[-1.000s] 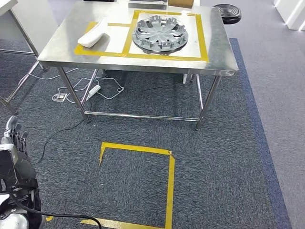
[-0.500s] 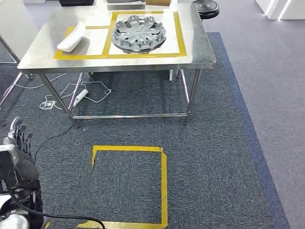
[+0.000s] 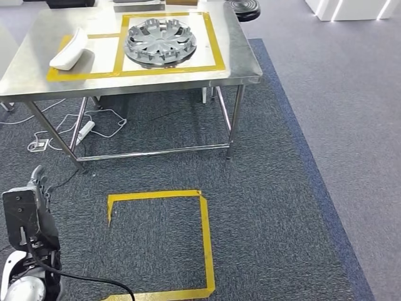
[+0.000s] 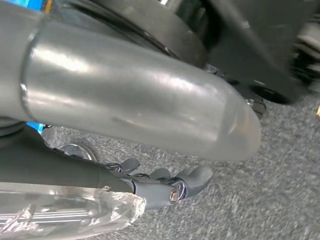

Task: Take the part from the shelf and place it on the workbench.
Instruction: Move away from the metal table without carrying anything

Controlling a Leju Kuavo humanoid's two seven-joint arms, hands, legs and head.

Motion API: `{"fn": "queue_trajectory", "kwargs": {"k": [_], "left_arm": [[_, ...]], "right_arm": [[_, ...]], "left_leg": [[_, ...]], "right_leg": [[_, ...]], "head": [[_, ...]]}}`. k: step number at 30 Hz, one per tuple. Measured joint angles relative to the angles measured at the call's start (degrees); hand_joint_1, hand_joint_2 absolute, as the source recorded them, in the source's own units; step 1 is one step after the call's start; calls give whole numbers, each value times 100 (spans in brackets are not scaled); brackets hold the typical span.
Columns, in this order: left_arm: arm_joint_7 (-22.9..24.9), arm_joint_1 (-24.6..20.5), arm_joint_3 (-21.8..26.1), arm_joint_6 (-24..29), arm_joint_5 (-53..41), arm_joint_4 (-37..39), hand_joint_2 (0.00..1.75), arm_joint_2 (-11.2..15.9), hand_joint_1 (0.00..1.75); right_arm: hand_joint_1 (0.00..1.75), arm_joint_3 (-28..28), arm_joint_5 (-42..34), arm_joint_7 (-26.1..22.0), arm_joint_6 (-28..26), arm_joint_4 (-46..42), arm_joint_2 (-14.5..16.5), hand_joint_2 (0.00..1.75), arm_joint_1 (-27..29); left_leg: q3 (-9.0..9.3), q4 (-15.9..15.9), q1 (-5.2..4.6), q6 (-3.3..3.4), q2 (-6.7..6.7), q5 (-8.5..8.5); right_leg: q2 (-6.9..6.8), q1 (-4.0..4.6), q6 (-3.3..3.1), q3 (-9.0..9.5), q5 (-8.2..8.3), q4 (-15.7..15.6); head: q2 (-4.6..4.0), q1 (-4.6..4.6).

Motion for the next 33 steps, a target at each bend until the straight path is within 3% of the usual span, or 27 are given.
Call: {"fn": "queue_trajectory", "kwargs": {"k": [2,5,6,8,10,11,12,14,16,18,20,22,25,26,27,28,31,33], "left_arm": [[166,-11,117,-140,-29,110,0,-40,0],[246,-95,510,-476,-45,644,0,-123,0],[153,-152,726,-615,-64,958,0,-150,0],[-148,-310,1308,-885,-158,1749,0,-191,0],[-422,-477,1983,-1089,-308,2597,0,-209,0],[-510,-556,2331,-1151,-397,3017,0,-216,0],[-561,-633,2654,-1183,-495,3404,0,-222,0],[-596,-765,3242,-1181,-674,4081,0,-228,0],[-574,-866,3705,-1174,-796,4567,0,-231,0],[-505,-957,4057,-1198,-902,4900,0,-244,0],[-441,-1032,4323,-1233,-987,5115,0,-279,0],[-415,-1085,4505,-1261,-1026,5245,0,-310,0],[-404,-1108,4682,-1278,-1052,5378,0,-327,0],[-404,-1113,4728,-1278,-1056,5416,0,-330,0],[-403,-1120,4762,-1277,-1057,5446,0,-331,0],[-403,-1130,4787,-1278,-1057,5472,0,-334,0],[-403,-1157,4819,-1278,-1057,5529,0,-355,0],[-403,-1171,4846,-1277,-1057,5551,0,-358,0]], "right_arm": [[0,-1,-1,1,0,0,0,0,-22],[0,1,7,6,6,1,0,0,-17],[0,0,12,7,8,1,0,0,-11],[0,-2,15,-2,9,2,-3,0,-17],[0,-3,13,-19,8,2,-7,0,-27],[0,-3,12,-24,8,2,-8,0,-21],[0,-3,11,-25,9,2,-10,0,-9],[0,-6,9,-20,13,2,-13,0,9],[0,-9,8,-18,19,2,-14,0,8],[0,-11,1,-22,24,2,-15,0,4],[0,-12,-6,-26,27,2,-22,0,12],[0,-12,-8,-26,27,2,-35,0,16],[0,-12,-8,-26,26,2,-43,0,-10],[0,-12,-8,-26,26,2,-44,0,-12],[0,-12,-8,-26,26,2,-44,0,-7],[0,-13,-7,-26,26,3,-44,0,1],[0,-16,-7,-27,23,3,-44,0,-8],[0,-16,-8,-27,18,2,-44,0,-30]], "left_leg": [[2,7,-27,-76,59,5],[14,-20,-24,-184,130,26],[-1,21,-14,-214,98,-24],[-196,457,-8,-248,-48,-325],[-562,1237,-20,-244,-168,-706],[-696,1517,-27,-233,-190,-785],[-738,1600,-36,-214,-203,-752],[-522,1148,-55,-156,-244,-418],[-168,399,-57,-98,-426,-113],[-17,48,-58,-69,-561,-50],[-15,18,-53,-31,-501,-44],[-9,-4,-30,38,-412,-27],[-8,-8,-26,87,-247,-27],[-6,-7,-28,87,-189,-30],[-3,-5,-28,85,-138,-32],[4,-5,-26,78,-91,-37],[51,2,-40,23,33,-72],[69,11,-62,-38,105,-88]], "right_leg": [[-107,14,-50,267,128,-485],[-4,24,-181,237,154,-515],[38,21,-227,225,176,-525],[135,12,-316,201,228,-548],[248,32,-363,153,258,-548],[311,46,-375,138,267,-547],[374,61,-381,130,273,-546],[497,80,-376,129,284,-543],[596,104,-349,109,290,-522],[661,116,-303,69,298,-504],[708,109,-244,20,303,-507],[573,114,-172,-83,157,-327],[240,85,-68,-567,-431,736],[199,70,-45,-712,-549,1051],[180,58,-30,-757,-552,1165],[163,49,-24,-680,-445,1039],[-45,55,-66,-21,64,-148],[-117,76,-127,181,173,-509]], "head": [[0,-3],[0,-13],[0,-17],[0,-39],[0,-62],[0,-69],[0,-71],[0,-72],[0,-68],[0,-62],[0,-63],[0,-36],[0,-4],[0,-6],[0,-5],[0,-5],[0,-5],[0,-14]]}}
